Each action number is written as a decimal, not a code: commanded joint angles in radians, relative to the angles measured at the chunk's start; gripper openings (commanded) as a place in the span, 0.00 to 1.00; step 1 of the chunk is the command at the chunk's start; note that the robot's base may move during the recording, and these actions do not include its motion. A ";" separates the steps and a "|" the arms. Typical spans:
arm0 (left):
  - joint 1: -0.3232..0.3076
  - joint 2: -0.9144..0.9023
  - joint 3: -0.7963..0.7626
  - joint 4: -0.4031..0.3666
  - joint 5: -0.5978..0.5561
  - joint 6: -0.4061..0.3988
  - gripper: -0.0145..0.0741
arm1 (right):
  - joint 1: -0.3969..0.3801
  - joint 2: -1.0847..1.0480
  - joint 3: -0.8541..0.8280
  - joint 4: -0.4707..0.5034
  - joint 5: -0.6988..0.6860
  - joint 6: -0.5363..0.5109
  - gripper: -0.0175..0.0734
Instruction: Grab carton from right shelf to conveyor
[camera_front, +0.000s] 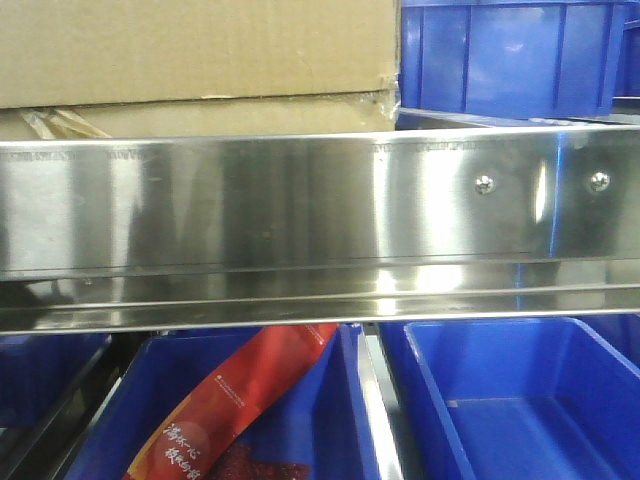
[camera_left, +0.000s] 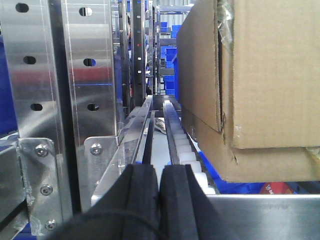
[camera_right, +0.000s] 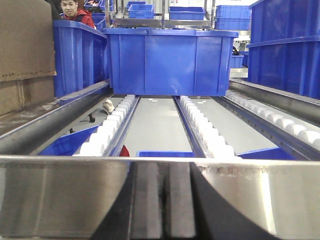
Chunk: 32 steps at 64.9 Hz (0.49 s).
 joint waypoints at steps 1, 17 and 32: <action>0.003 -0.003 -0.003 -0.005 -0.020 0.000 0.18 | 0.002 -0.003 0.000 0.002 -0.018 -0.006 0.11; 0.003 -0.003 -0.003 -0.005 -0.020 0.000 0.18 | 0.002 -0.003 0.000 0.002 -0.018 -0.006 0.11; 0.003 -0.003 -0.003 -0.005 -0.020 0.000 0.18 | 0.002 -0.003 0.000 0.002 -0.025 -0.006 0.11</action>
